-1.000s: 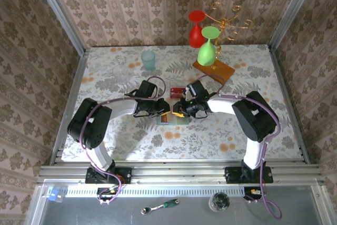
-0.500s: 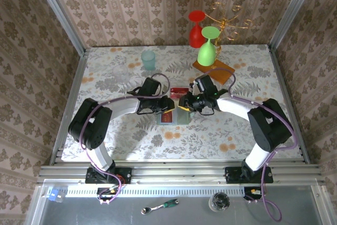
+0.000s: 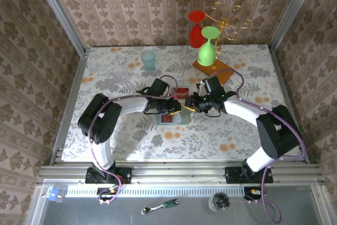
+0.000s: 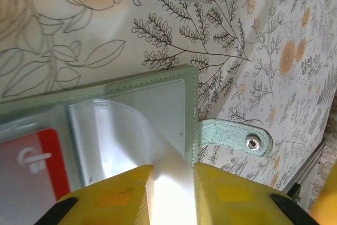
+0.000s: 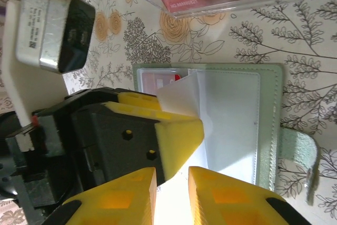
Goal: Take the credit cards out of the card holder
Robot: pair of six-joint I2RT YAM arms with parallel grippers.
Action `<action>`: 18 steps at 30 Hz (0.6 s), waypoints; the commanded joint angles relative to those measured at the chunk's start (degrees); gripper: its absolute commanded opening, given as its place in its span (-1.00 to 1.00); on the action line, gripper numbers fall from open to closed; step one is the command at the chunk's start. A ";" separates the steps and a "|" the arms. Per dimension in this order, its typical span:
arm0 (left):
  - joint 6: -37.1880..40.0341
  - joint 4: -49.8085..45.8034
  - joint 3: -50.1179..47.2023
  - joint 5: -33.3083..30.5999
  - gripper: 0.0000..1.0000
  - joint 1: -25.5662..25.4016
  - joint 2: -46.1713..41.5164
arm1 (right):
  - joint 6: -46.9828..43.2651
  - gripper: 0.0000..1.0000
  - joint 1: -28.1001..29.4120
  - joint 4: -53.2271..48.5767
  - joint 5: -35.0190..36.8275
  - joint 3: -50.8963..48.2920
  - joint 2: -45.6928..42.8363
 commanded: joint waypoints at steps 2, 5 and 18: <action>-1.20 0.16 2.69 0.93 -0.41 -0.89 1.88 | -1.10 -0.50 -0.52 -1.45 0.97 -1.19 -2.01; -1.39 0.26 3.18 1.11 -0.35 -0.98 2.44 | -1.17 -0.48 -0.68 -1.66 0.83 -1.30 -2.02; 0.52 -1.95 4.59 1.49 -0.23 0.56 0.98 | 0.28 -0.45 -0.56 0.20 0.11 -1.20 0.17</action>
